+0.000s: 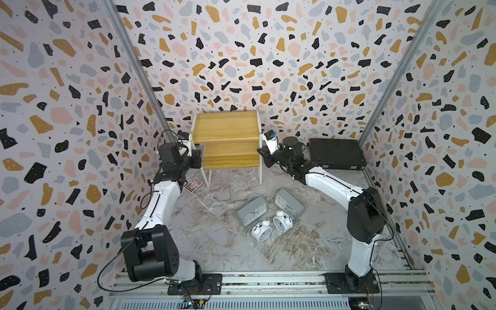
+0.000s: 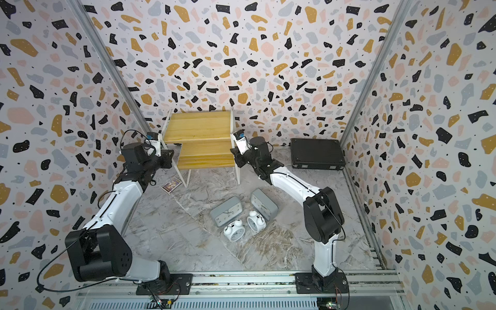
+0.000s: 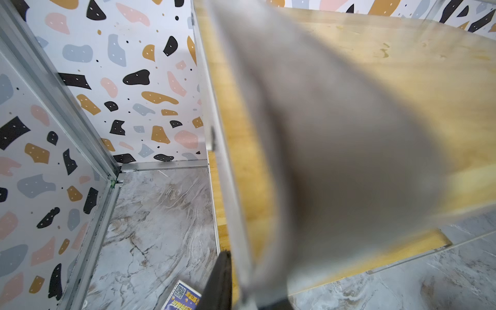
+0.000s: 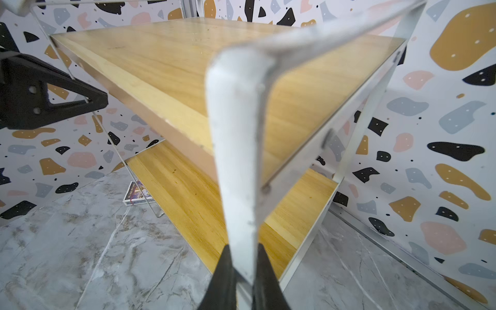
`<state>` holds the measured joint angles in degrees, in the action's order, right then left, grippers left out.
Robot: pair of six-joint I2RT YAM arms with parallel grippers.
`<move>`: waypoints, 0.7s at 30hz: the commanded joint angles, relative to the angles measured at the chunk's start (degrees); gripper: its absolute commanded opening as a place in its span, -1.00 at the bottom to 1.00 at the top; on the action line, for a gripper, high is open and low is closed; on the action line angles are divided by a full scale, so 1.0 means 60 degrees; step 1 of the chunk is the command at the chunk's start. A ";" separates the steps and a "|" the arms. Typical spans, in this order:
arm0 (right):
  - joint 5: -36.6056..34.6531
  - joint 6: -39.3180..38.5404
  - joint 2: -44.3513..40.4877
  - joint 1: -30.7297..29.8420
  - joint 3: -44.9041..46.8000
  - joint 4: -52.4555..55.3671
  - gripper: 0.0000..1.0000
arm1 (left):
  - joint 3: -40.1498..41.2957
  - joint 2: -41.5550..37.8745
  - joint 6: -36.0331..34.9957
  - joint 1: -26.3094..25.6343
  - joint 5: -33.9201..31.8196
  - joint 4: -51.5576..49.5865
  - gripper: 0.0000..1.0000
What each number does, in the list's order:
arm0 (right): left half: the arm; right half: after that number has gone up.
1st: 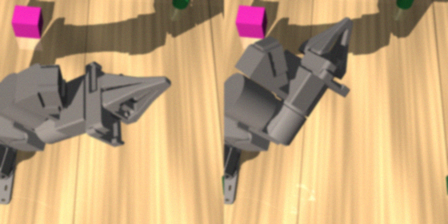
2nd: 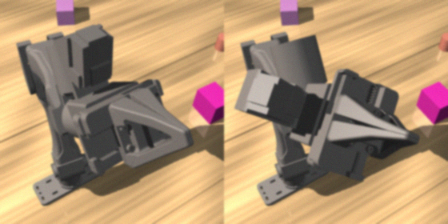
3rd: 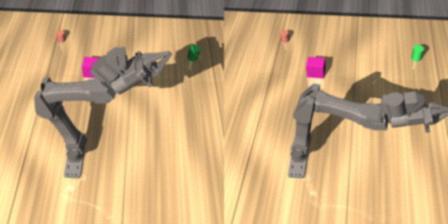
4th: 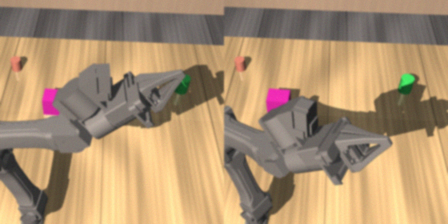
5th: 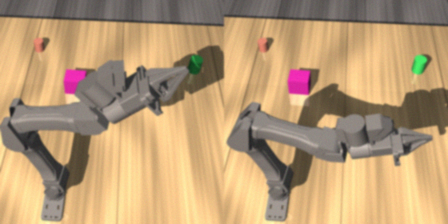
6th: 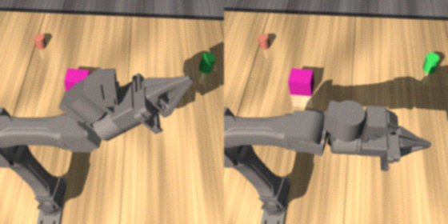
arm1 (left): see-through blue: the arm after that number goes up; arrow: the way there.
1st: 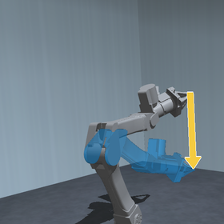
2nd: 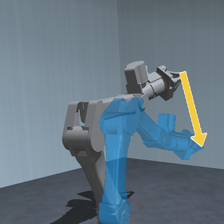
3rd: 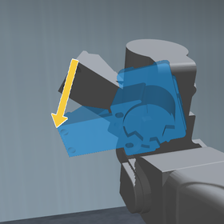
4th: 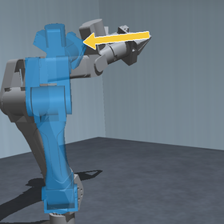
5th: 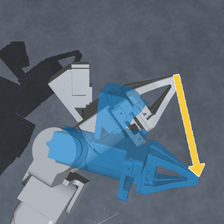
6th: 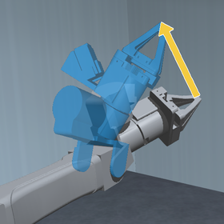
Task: Place the alarm clocks on the shelf by style
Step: Move the shelf to the center of the board.
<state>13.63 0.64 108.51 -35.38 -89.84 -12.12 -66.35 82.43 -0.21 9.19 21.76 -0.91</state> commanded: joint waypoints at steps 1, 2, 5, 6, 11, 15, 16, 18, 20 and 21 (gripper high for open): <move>-0.0481 -0.0205 -0.0651 -0.0015 0.0338 -0.0367 -0.82 | 0.0255 -0.0478 0.0913 -0.0038 0.1364 0.0298 -0.90; -0.0561 -0.0270 -0.0781 0.0000 0.0512 -0.0410 -0.82 | 0.0339 -0.0573 0.1034 -0.0047 0.1487 0.0312 -0.90; -0.0696 -0.0309 -0.1189 0.0099 0.1076 -0.0637 -0.82 | 0.0628 -0.0812 0.1507 -0.0041 0.1925 0.0396 -0.92; -0.0718 -0.0297 -0.1288 0.0156 0.1223 -0.0660 -0.82 | 0.0714 -0.0879 0.1634 -0.0051 0.2021 0.0425 -0.92; -0.0678 -0.0303 -0.2006 0.0508 0.1954 -0.0472 -0.82 | 0.1078 -0.1200 0.2191 -0.0078 0.2538 0.0449 -0.92; -0.0735 -0.0364 -0.2541 0.0862 0.2613 -0.0491 -0.82 | 0.1181 -0.1311 0.2449 -0.0399 0.2669 0.0350 -0.92; -0.0733 -0.0358 -0.2660 0.0969 0.2741 -0.0433 -0.82 | 0.1198 -0.1317 0.2440 -0.0573 0.2630 0.0312 -0.92; -0.0693 -0.0387 -0.2893 0.1175 0.3020 -0.0370 -0.81 | 0.1185 -0.1281 0.2451 -0.0931 0.2458 0.0217 -0.92; -0.0718 -0.0404 -0.3140 0.1419 0.3319 -0.0357 -0.81 | 0.1185 -0.1218 0.2411 -0.1316 0.2322 0.0195 -0.92; -0.0731 -0.0405 -0.3231 0.1512 0.3430 -0.0332 -0.81 | 0.1171 -0.1183 0.2409 -0.1475 0.2283 0.0195 -0.92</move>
<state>13.54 -1.19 92.58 -29.32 -70.52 -14.98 -59.57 76.07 2.52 2.20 30.92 0.05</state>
